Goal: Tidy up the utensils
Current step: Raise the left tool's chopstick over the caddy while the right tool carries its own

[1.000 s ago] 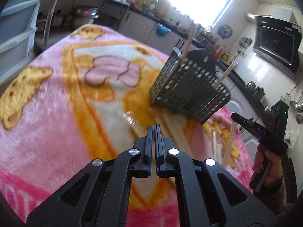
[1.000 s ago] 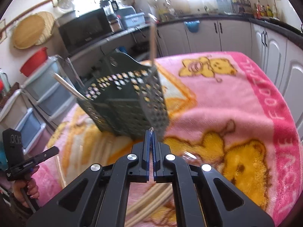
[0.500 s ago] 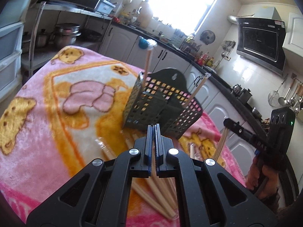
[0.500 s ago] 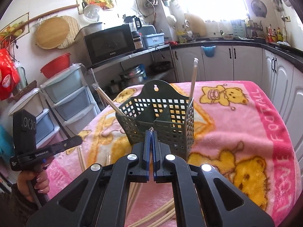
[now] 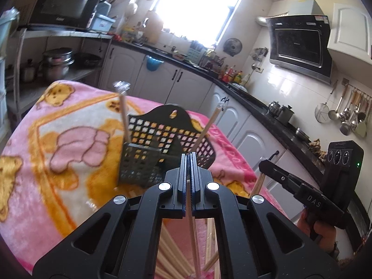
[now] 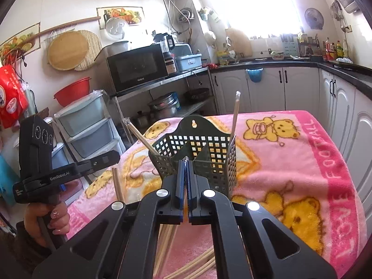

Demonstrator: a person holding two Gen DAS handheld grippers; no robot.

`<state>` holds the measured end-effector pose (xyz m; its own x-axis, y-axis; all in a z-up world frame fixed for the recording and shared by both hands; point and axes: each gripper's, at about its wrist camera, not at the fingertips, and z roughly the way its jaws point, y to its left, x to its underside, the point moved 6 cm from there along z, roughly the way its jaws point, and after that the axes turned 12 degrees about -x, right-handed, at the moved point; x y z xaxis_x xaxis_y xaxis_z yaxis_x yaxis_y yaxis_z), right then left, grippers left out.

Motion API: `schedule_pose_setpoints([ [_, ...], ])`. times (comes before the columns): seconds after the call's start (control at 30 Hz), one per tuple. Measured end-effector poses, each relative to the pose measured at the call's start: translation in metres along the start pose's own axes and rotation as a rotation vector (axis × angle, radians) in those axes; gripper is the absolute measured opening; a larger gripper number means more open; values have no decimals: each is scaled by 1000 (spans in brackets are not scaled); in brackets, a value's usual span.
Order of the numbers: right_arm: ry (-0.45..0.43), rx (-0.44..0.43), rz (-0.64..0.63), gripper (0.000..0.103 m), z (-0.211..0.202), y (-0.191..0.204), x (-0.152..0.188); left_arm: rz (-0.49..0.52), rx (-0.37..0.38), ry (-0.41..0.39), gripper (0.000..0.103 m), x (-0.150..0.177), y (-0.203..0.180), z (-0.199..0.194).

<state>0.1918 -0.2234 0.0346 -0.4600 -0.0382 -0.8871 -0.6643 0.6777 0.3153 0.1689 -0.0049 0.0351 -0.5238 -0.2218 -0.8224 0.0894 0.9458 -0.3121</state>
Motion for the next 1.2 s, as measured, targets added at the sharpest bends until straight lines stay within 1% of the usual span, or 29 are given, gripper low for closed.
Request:
schedule_pose_setpoints([
  [0.4,-63,12,-67,2,-16,6,-30,51,48,-61,1,-33,-28,1],
  [0.87,-123,5,-127,2,-21,17,-63,85,95,-138,1,-73,-52,-5],
  [1.2,-170,-9,-162,2,-21,25,-91,94,103,-208,1,-109,-61,-11],
])
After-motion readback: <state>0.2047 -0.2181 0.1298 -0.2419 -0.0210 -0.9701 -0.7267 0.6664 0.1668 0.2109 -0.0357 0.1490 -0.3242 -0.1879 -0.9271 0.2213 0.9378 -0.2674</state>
